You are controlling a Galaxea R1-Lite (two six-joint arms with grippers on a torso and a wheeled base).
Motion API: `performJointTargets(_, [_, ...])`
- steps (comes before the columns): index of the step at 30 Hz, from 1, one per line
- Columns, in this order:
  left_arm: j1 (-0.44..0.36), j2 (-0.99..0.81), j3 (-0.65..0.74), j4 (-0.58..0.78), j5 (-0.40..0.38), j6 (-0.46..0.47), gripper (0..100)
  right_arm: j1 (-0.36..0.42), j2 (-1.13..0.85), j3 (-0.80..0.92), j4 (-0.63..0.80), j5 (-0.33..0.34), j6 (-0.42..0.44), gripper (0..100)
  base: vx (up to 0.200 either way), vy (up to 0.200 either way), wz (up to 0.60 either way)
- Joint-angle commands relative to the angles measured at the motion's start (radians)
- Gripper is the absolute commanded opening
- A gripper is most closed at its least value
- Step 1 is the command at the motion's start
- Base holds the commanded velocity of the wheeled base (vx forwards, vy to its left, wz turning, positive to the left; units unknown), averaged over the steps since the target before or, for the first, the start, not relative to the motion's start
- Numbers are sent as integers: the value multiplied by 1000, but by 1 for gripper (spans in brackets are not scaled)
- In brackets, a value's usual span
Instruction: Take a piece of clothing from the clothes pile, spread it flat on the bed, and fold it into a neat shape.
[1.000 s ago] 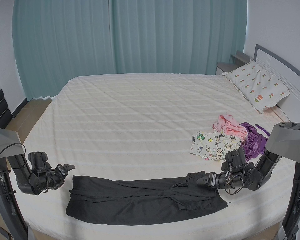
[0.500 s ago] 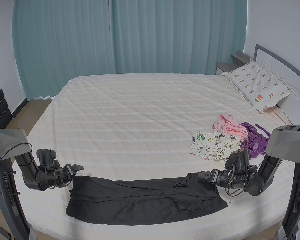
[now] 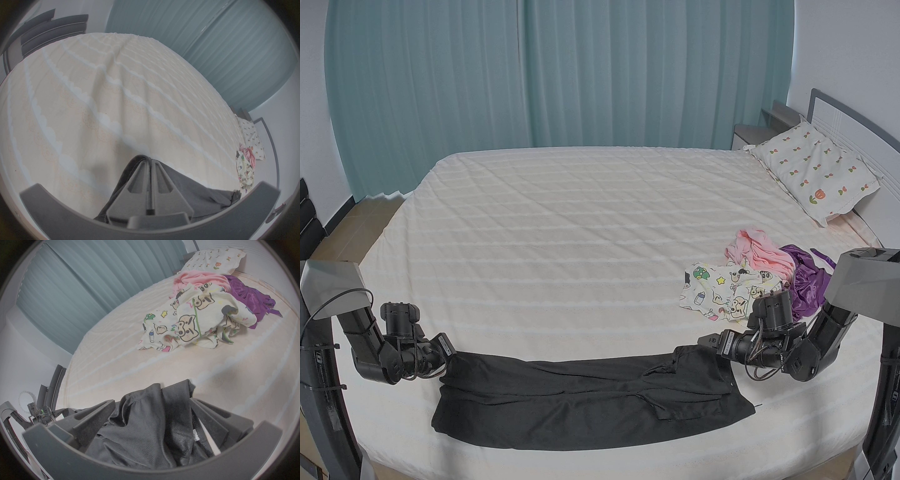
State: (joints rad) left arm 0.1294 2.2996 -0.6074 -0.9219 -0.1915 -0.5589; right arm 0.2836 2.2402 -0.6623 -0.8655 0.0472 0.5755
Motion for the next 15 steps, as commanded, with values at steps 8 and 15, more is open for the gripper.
performJointTargets(8, [4, 8, -54, -23, 33, -157, 0, -3, 38, -115, 134, -3, -3, 100, 0, 0, 0])
performJointTargets(15, [6, 9, -52, -23, 33, -165, 0, -23, 47, -120, 146, -4, -26, 100, 0, 0, 0])
